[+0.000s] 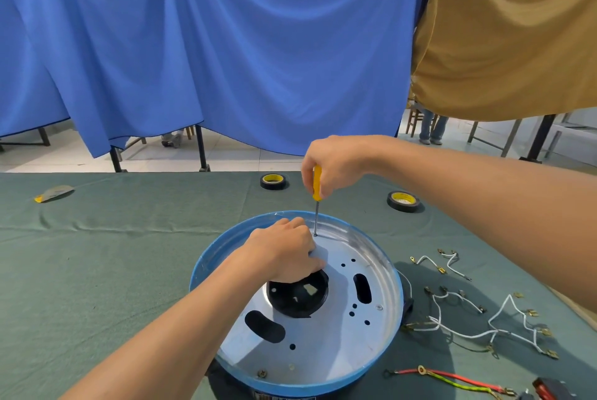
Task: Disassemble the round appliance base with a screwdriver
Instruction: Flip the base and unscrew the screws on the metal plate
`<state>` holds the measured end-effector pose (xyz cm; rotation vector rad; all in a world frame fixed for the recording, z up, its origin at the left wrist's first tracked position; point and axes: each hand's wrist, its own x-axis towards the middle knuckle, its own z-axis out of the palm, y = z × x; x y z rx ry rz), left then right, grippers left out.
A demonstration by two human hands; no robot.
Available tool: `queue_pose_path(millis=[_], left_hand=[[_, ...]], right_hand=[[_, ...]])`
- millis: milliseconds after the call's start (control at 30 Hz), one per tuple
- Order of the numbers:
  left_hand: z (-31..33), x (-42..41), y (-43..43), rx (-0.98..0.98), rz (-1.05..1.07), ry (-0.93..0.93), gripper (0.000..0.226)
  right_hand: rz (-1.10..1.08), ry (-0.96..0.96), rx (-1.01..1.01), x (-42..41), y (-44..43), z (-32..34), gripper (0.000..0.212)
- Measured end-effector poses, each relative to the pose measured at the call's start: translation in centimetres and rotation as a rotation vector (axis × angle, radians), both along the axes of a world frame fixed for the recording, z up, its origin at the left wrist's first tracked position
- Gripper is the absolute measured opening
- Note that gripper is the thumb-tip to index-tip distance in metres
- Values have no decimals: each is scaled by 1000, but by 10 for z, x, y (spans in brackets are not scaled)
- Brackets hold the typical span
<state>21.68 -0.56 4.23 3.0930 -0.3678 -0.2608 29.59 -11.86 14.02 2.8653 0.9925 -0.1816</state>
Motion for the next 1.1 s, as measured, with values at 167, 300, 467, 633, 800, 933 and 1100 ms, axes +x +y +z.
queue_pose_path(millis=[167, 300, 467, 633, 800, 933, 1100], left_hand=[[-2, 0, 1, -20, 2, -11, 43], [0, 0, 2, -24, -5, -16, 45], [0, -1, 2, -39, -1, -23, 46], [1, -3, 2, -47, -7, -22, 46], [3, -3, 2, -41, -17, -7, 45], [3, -3, 1, -35, -17, -5, 44], [3, -2, 2, -36, -14, -4, 44]], right_hand=[[-104, -11, -78, 3, 6, 4, 53], [-49, -71, -97, 5, 4, 2, 33], [-42, 46, -14, 7, -1, 5, 15], [-116, -98, -66, 10, -3, -2, 52], [-56, 7, 34, 6, -3, 3, 14], [-125, 16, 16, 8, 0, 1, 54], [-103, -49, 14, 8, 4, 1, 31]])
